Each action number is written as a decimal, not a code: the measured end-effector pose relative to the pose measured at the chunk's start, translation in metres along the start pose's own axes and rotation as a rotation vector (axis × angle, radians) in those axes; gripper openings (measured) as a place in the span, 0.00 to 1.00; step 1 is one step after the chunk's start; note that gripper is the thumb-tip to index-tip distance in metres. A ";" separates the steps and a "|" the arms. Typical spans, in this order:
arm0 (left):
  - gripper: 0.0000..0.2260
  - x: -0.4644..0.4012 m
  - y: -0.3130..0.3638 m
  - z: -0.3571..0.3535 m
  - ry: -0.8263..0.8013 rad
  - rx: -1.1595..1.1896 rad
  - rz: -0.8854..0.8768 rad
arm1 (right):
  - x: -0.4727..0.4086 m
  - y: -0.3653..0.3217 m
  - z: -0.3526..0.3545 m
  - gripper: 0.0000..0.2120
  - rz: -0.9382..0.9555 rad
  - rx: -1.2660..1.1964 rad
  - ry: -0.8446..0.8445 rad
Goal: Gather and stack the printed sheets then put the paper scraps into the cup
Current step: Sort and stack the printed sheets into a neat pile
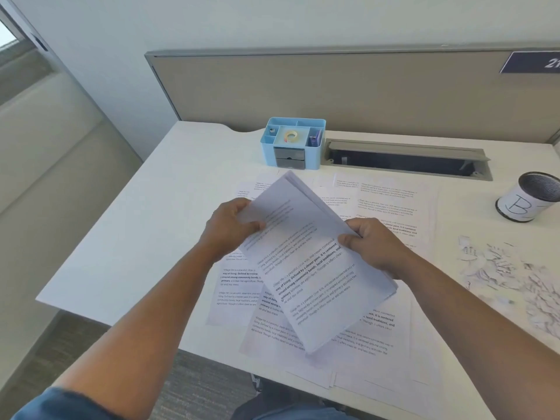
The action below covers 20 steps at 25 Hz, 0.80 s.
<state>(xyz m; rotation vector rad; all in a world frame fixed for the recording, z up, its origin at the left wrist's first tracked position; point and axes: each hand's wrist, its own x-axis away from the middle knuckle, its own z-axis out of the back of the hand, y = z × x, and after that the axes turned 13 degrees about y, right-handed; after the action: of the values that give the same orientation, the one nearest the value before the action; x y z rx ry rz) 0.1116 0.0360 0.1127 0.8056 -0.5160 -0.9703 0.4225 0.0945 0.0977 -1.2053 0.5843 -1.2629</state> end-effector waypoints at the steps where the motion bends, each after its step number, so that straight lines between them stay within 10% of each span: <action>1: 0.23 0.003 -0.004 -0.004 0.109 0.075 0.046 | -0.001 0.003 0.000 0.07 -0.034 -0.058 0.021; 3: 0.36 0.011 -0.012 -0.013 0.171 0.273 0.221 | -0.001 0.009 0.001 0.07 -0.096 -0.180 0.067; 6: 0.24 0.030 -0.015 -0.030 -0.019 0.575 0.480 | -0.001 0.015 -0.002 0.07 -0.163 -0.353 0.133; 20: 0.11 0.062 -0.023 -0.065 -0.139 0.654 0.475 | 0.000 0.041 -0.008 0.14 -0.400 -0.679 0.025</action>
<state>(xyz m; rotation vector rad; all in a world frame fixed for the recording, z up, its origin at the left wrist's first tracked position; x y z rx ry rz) 0.1755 -0.0015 0.0570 1.1290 -1.1213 -0.4065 0.4322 0.0861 0.0576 -1.9446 0.8583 -1.4631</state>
